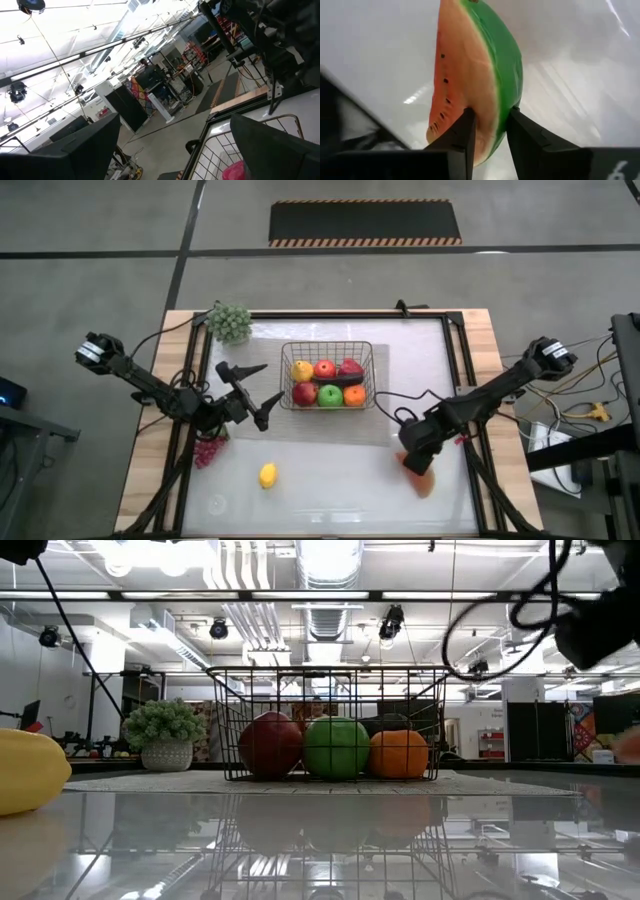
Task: Build produce basket
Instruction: Put the sliced watermelon into the wire basket
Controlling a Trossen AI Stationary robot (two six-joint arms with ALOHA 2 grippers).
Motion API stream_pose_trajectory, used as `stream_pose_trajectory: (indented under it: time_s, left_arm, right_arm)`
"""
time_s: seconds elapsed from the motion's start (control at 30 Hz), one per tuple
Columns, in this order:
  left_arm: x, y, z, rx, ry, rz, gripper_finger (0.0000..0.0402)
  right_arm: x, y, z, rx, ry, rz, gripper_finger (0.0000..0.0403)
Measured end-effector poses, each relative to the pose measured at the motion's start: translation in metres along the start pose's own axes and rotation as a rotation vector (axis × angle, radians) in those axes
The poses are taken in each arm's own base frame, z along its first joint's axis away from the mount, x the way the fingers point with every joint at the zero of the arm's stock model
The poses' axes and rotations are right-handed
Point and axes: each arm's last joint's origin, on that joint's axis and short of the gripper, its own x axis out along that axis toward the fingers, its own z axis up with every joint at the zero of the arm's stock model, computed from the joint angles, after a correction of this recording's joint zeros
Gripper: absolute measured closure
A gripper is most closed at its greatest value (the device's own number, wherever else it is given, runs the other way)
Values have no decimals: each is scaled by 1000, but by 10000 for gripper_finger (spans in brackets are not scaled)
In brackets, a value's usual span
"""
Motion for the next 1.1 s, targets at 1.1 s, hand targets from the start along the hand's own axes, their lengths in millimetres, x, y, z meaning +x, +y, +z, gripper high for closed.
stream_pose_trajectory:
  time_s: [1.1]
  left_arm:
    - [0, 0, 0, 4, 0, 0, 42]
  right_arm:
    - [-166, 87, 102, -663, -1170, -326, 322]
